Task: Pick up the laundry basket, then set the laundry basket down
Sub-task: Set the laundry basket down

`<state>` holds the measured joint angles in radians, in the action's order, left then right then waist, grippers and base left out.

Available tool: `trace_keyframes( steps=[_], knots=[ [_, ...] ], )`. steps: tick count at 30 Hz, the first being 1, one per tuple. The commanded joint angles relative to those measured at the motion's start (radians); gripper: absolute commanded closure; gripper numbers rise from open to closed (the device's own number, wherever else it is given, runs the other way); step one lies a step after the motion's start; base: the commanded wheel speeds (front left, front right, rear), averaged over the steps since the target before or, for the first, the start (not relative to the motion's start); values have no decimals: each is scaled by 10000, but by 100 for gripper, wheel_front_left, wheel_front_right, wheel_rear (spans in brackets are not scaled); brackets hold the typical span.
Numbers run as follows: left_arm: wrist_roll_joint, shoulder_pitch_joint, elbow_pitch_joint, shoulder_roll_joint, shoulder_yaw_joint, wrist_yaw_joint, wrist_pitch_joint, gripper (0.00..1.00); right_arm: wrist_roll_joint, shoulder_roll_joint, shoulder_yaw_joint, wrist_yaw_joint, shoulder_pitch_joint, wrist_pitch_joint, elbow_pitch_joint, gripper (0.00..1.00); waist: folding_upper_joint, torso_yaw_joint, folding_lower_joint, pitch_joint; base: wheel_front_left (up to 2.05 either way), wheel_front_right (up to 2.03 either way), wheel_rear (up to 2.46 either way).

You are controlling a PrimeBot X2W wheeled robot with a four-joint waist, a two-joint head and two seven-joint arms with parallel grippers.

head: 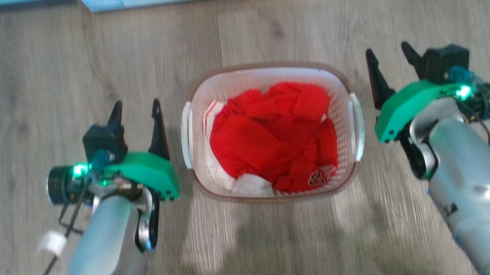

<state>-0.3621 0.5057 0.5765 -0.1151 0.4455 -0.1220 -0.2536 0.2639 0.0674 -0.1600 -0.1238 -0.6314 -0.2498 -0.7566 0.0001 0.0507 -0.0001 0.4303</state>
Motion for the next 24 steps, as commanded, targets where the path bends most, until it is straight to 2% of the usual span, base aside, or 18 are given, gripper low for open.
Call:
trace_keyframes(
  steps=[1, 13, 24],
  knots=[
    [178, -136, -425, -176, -469, 50, -81, 0, -34, -172, -191, -69, 343, -119, 431, 0, -1, -47, 1, -478, 0, 0, 0],
    [1483, -2809, -2851, 160, -2321, 361, -81, 0, -65, -172, -83, -69, 2655, -120, 2749, 0, -1, -374, 1, -2088, 0, 0, 0],
    [1793, -5021, -4058, 462, -3193, 527, -82, 0, -58, -172, 254, -69, 4757, -120, 4412, 0, -1, -482, 1, -3418, 0, 0, 0]
  ],
)
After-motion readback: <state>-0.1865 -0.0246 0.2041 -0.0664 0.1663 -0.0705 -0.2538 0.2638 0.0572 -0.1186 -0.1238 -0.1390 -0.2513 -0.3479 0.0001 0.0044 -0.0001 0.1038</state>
